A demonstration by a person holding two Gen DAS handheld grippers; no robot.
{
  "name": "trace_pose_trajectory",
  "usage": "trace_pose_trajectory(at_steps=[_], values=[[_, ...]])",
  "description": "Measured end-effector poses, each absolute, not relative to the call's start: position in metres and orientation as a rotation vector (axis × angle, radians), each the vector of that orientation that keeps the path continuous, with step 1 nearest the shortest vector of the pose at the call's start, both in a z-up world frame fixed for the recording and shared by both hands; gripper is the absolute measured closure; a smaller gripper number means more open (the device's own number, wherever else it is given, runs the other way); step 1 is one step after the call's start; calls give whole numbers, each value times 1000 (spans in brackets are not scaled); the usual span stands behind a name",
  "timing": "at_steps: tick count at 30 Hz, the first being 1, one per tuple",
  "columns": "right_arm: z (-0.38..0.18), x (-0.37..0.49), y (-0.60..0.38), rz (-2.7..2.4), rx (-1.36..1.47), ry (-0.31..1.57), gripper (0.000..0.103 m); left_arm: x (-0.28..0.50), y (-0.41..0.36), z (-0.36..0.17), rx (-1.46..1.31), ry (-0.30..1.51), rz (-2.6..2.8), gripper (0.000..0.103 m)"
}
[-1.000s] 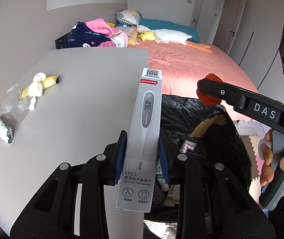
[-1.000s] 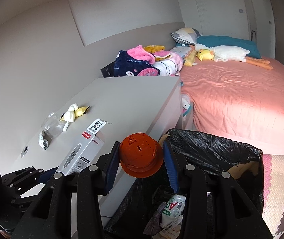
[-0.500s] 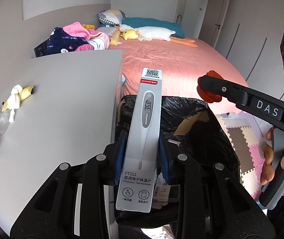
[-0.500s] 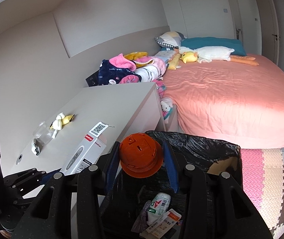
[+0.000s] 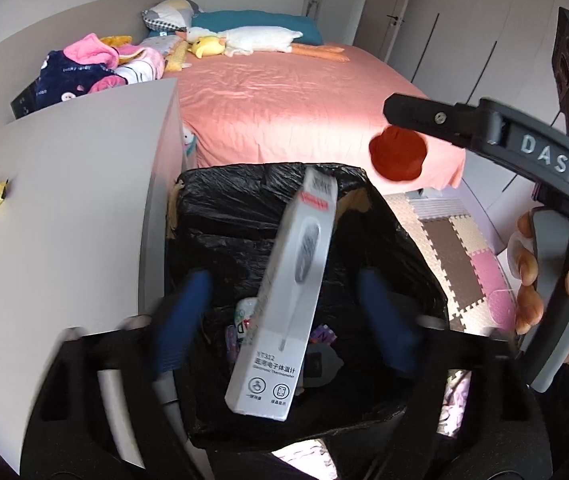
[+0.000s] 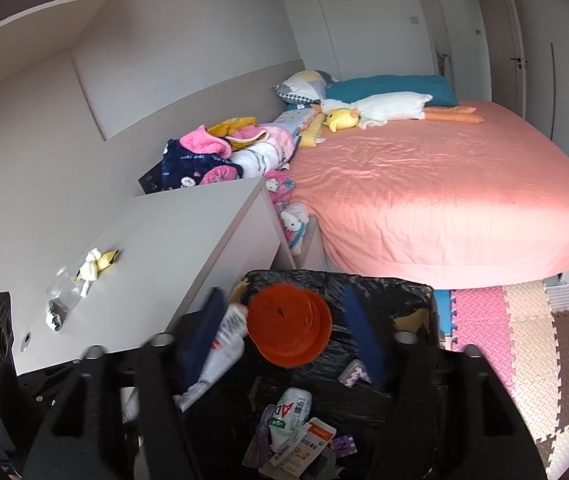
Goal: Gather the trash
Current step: 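Open the left gripper to drop the box while the right gripper drops the orange cap, then move the left gripper to the silver snack wrapper while the right gripper approaches the clear jar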
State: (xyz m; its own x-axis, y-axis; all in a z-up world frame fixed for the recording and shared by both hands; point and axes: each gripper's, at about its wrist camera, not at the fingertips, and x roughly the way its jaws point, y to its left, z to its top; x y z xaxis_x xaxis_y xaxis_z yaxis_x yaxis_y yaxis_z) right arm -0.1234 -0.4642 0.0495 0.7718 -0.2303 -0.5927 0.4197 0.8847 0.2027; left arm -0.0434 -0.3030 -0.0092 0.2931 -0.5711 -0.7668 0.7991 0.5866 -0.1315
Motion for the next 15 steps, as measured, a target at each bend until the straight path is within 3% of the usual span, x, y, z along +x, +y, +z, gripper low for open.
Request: trace_pose_trajectory(at_steps=[15], values=[[41, -115, -461, -358, 346, 612, 14, -34, -280, -5, 311, 814, -843, 6]])
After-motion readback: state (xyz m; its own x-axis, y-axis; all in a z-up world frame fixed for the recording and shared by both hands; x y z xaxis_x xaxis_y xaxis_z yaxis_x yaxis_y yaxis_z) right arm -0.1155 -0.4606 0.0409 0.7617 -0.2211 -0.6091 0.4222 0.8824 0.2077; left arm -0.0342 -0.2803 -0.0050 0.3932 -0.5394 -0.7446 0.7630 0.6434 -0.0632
